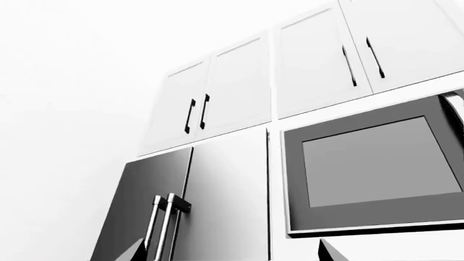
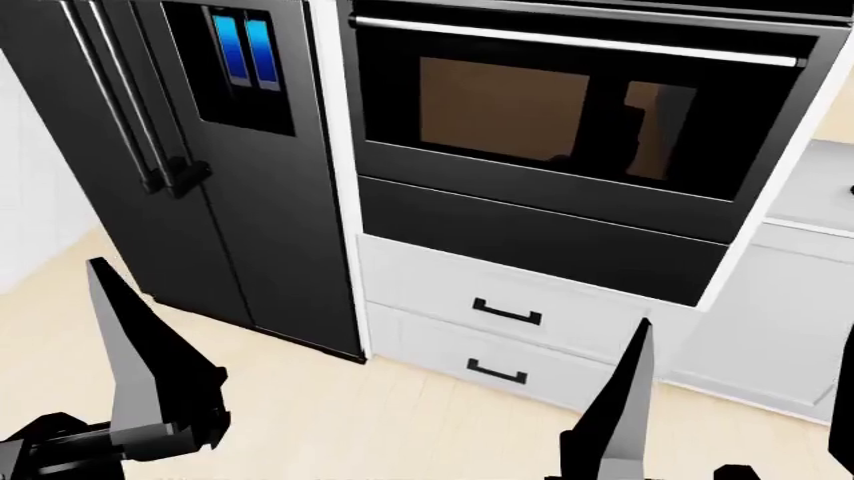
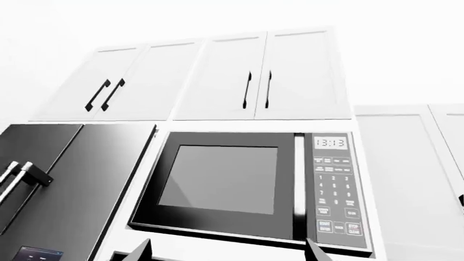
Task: Open the oven door
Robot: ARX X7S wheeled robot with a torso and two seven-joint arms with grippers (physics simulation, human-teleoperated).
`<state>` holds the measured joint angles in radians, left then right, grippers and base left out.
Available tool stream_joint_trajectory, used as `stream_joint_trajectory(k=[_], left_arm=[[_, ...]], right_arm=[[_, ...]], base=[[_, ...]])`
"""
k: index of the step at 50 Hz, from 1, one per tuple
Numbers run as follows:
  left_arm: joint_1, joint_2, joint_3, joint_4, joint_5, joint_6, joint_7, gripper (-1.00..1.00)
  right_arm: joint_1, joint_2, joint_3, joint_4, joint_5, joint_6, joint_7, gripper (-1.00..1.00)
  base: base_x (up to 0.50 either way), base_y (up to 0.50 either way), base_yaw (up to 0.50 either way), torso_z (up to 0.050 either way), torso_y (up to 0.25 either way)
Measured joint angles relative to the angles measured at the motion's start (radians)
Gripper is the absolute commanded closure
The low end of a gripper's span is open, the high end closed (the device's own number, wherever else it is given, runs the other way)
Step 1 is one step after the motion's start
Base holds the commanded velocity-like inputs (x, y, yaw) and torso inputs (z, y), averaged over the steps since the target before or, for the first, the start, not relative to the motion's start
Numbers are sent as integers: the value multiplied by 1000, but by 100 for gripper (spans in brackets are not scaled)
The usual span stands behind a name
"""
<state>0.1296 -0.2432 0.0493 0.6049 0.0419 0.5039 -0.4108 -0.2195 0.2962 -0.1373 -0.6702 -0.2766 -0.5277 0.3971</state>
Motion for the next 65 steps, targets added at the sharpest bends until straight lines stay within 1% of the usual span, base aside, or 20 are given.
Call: stream_joint_trajectory(k=[65], left_arm=[[2, -29, 12, 2, 3, 0, -36, -100]], right_arm=[[3, 25, -17, -1, -5, 4, 29, -100]], base=[[0, 0, 317, 0, 0]])
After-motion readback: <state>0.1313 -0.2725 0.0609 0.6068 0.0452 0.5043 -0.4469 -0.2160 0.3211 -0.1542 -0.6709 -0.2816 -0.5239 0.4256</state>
